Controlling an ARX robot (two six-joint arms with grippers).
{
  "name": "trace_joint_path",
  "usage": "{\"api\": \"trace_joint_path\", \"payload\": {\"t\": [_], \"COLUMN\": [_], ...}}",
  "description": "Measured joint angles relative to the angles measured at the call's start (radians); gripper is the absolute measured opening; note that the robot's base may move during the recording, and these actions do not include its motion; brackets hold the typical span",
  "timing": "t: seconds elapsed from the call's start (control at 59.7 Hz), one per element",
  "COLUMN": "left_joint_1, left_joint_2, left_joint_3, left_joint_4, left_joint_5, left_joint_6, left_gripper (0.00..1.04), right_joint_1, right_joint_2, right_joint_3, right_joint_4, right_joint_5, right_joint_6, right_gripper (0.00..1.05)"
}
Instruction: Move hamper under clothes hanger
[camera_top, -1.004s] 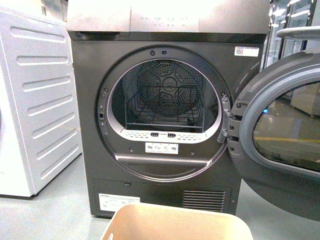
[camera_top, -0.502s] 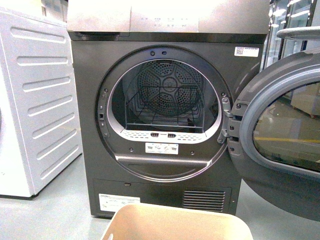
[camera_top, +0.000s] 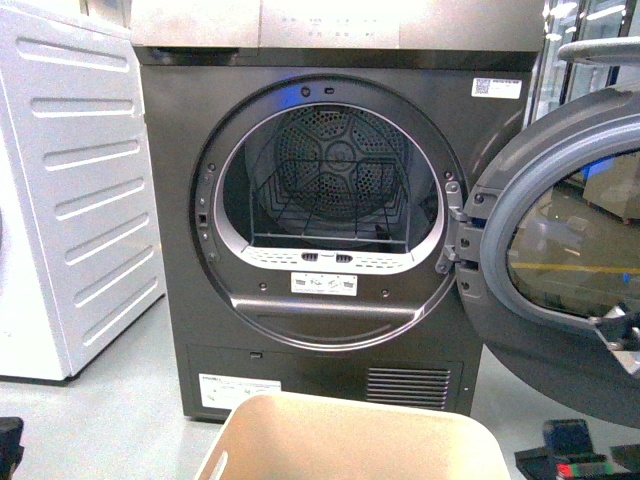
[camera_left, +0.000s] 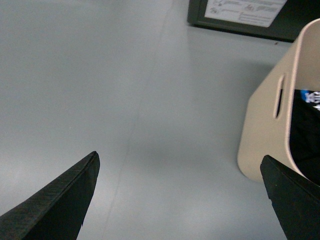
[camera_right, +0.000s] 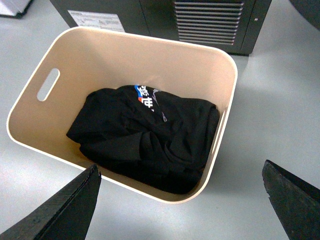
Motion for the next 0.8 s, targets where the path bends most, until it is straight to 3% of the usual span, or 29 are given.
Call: {"api": "trace_joint_path", "payload": {"t": [0.218, 0.804], "left_joint_1": [-0.008, -0.105], "left_joint_2": [0.206, 0.568], "left_joint_3": [0.297, 0.687], "left_joint_4": [-0.185, -0.327], "left_joint_5": [0.009, 0.056], "left_joint_6": [0.020, 0.043], "left_gripper": [0.98, 0.98], "right_joint_1": [0.025, 0.031], "right_joint_2": [0.204, 0.530], "right_joint_3": [0.200, 0.525], "right_joint_4": [-0.115, -0.253], "right_joint_5": [0.022, 0.097], "right_joint_6": [-0.006, -0.011], "right_gripper": [0.97, 0.97]}}
